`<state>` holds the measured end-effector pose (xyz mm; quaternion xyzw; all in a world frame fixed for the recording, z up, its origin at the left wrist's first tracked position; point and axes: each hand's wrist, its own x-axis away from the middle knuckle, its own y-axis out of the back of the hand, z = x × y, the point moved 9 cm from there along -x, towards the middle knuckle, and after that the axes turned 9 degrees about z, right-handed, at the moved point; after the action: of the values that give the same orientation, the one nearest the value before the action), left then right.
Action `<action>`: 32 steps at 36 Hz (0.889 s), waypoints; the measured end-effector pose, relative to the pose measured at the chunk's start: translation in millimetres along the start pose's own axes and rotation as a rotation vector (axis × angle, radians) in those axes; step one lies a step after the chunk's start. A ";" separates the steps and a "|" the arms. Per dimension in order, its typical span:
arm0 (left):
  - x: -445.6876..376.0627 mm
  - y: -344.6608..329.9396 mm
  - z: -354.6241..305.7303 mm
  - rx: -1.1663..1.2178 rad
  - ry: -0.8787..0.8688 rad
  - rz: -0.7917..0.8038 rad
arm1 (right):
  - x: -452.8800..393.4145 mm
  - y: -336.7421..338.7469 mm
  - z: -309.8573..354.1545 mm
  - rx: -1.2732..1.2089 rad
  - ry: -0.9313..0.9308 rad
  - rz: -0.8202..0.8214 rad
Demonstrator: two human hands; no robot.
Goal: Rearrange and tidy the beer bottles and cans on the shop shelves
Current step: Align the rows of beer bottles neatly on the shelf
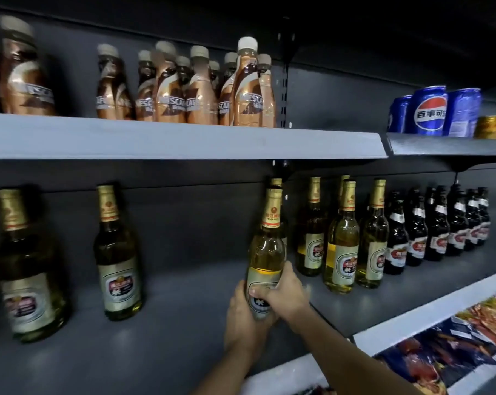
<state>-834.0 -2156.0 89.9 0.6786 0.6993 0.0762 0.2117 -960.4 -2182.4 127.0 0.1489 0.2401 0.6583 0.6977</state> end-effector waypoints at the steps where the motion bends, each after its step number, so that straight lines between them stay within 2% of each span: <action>1: 6.5 9.3 1.3 -0.001 -0.005 -0.034 | 5.5 -8.1 6.5 -0.002 0.011 0.020; 17: 103.4 210.0 52.2 0.030 0.098 -0.273 | 84.3 -174.3 141.8 0.012 0.148 0.239; 24: 138.5 295.2 89.5 -0.080 0.167 -0.401 | 113.8 -248.4 193.4 0.020 0.198 0.280; 32: 152.8 348.9 103.9 -0.049 0.147 -0.399 | 124.8 -299.4 227.0 0.022 0.194 0.296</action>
<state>-471.1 -2001.3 104.5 0.5141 0.8312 0.0989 0.1874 -584.0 -2060.8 143.5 0.1260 0.2888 0.7624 0.5652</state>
